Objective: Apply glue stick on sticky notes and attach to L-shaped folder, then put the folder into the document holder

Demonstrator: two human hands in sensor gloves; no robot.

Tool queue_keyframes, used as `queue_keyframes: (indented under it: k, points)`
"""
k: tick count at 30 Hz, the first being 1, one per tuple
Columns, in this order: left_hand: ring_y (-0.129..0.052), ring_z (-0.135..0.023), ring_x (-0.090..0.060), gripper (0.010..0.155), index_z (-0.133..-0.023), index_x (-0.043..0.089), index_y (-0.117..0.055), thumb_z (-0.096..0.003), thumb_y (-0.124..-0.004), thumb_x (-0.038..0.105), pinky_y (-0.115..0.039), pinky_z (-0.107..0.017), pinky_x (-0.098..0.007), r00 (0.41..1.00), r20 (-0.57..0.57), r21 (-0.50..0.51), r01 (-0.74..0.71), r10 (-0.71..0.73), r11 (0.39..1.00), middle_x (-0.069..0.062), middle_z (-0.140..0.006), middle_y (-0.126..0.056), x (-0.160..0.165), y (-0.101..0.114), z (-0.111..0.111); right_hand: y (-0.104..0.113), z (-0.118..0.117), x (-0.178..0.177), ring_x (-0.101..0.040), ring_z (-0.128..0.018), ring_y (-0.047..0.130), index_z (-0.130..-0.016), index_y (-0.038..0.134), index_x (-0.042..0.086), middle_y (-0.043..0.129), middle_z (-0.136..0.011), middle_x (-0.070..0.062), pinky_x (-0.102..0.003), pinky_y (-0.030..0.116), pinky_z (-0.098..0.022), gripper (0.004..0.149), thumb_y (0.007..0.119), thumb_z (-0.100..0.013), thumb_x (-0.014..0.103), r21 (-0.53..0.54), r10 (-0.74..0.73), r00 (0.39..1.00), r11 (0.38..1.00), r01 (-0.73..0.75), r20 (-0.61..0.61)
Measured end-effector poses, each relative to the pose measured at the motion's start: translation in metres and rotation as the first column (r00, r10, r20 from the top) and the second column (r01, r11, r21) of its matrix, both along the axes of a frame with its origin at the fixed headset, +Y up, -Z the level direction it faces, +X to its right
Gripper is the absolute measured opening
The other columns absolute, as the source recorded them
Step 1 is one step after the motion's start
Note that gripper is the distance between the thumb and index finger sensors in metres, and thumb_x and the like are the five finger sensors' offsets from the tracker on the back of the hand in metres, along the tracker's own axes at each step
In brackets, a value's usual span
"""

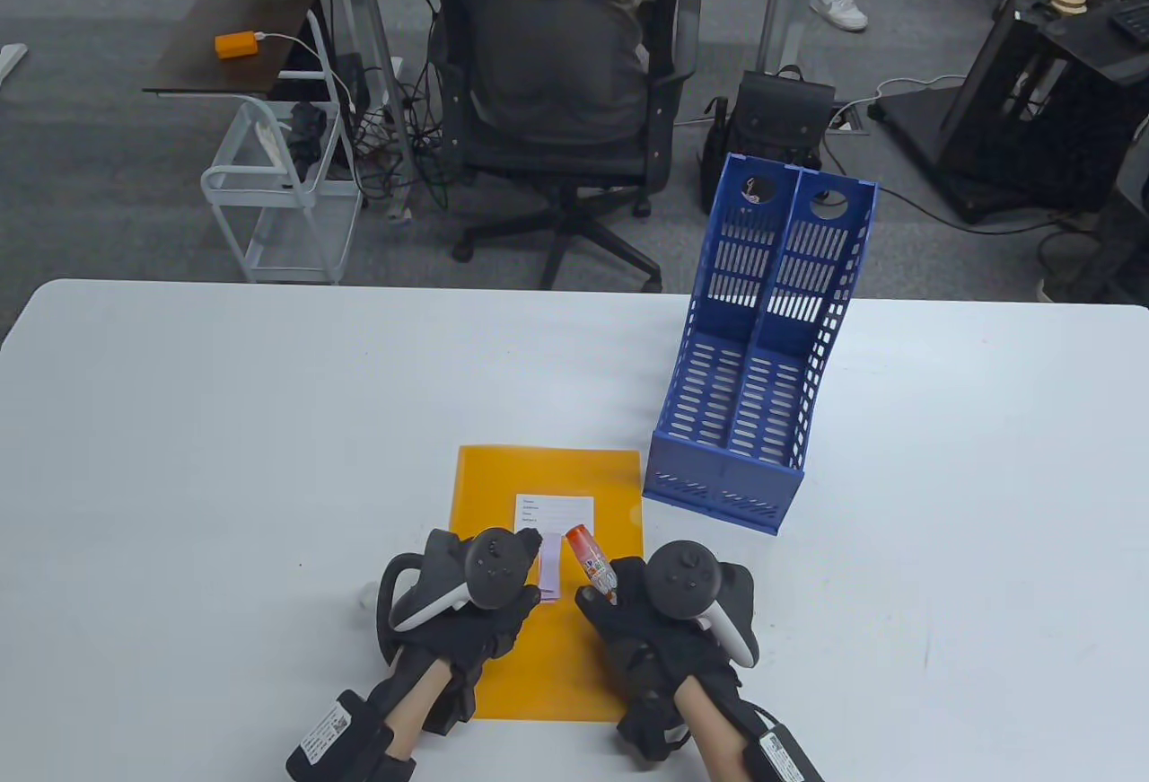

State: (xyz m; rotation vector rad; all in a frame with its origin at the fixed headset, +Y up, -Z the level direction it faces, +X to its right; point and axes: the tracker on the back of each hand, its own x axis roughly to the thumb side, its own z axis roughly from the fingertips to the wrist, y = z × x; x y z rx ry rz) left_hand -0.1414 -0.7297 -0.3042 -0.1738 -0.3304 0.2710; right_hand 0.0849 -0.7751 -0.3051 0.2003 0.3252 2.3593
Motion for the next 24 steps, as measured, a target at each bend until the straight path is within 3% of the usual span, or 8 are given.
queue_keyframes:
  k: [2, 6, 9, 15, 19, 24]
  points:
    - [-0.079, -0.092, -0.031, 0.055, -0.100, 0.022, -0.067, -0.0513, -0.071, 0.047, -0.061, -0.071, -0.060, 0.992, -0.018, 0.037, -0.125, 0.126, 0.991, -0.006, -0.099, -0.081, -0.009, 0.000, 0.008, 0.000, 0.000, 0.000, -0.042, -0.077, 0.081, -0.089, 0.055, 0.000, 0.073, -0.092, -0.026, -0.050, 0.077, -0.049, 0.062, 0.067, -0.051, 0.048, 0.001, 0.004, 1.000, 1.000, -0.004, -0.002]
    - [-0.088, -0.082, -0.032, 0.054, -0.093, 0.021, -0.079, -0.0504, -0.068, 0.052, -0.066, -0.066, -0.060, 0.934, -0.047, -0.094, -0.357, 0.354, 0.929, -0.008, -0.088, -0.092, -0.016, -0.007, 0.009, 0.001, 0.002, -0.003, -0.043, -0.077, 0.080, -0.090, 0.055, 0.000, 0.072, -0.092, -0.027, -0.052, 0.077, -0.050, 0.062, 0.067, -0.051, 0.048, 0.006, 0.010, 1.000, 1.000, -0.010, -0.013]
    - [-0.090, -0.079, -0.033, 0.057, -0.092, 0.019, -0.080, -0.0504, -0.066, 0.055, -0.066, -0.064, -0.060, 0.896, -0.064, -0.165, -0.444, 0.440, 0.881, -0.010, -0.086, -0.093, -0.012, -0.014, 0.008, 0.004, 0.003, -0.005, -0.044, -0.073, 0.085, -0.089, 0.057, -0.001, 0.075, -0.089, -0.029, -0.051, 0.080, -0.047, 0.063, 0.069, -0.051, 0.047, 0.041, 0.018, 1.000, 0.999, -0.018, -0.018]
    - [-0.086, -0.084, -0.035, 0.068, -0.097, 0.017, -0.074, -0.0485, -0.058, 0.062, -0.064, -0.066, -0.061, 0.893, -0.046, -0.250, -0.445, 0.449, 0.860, -0.012, -0.092, -0.089, -0.002, -0.024, 0.008, 0.017, 0.011, -0.015, -0.044, -0.068, 0.090, -0.089, 0.060, -0.002, 0.079, -0.085, -0.030, -0.051, 0.082, -0.043, 0.063, 0.071, -0.050, 0.046, 0.148, -0.034, 0.998, 0.988, 0.042, -0.051]
    - [-0.082, -0.087, -0.039, 0.077, -0.104, 0.015, -0.063, -0.0477, -0.050, 0.066, -0.062, -0.066, -0.063, 0.844, -0.049, -0.351, -0.515, 0.533, 0.782, -0.014, -0.100, -0.079, 0.001, -0.031, 0.008, 0.027, 0.023, -0.033, -0.043, -0.066, 0.092, -0.091, 0.059, -0.002, 0.079, -0.086, -0.029, -0.052, 0.083, -0.041, 0.064, 0.072, -0.050, 0.045, 0.252, 0.040, 0.994, 0.968, -0.012, -0.106]
    - [-0.079, -0.090, -0.038, 0.070, -0.109, 0.018, -0.048, -0.0518, -0.056, 0.058, -0.060, -0.068, -0.063, 0.760, -0.063, -0.268, -0.637, 0.647, 0.722, -0.014, -0.104, -0.074, -0.007, -0.022, 0.011, 0.047, 0.041, -0.051, -0.041, -0.064, 0.096, -0.101, 0.049, -0.005, 0.074, -0.090, -0.031, -0.053, 0.084, -0.041, 0.078, 0.077, -0.048, 0.044, 0.473, 0.202, 0.975, 0.871, -0.135, -0.094]
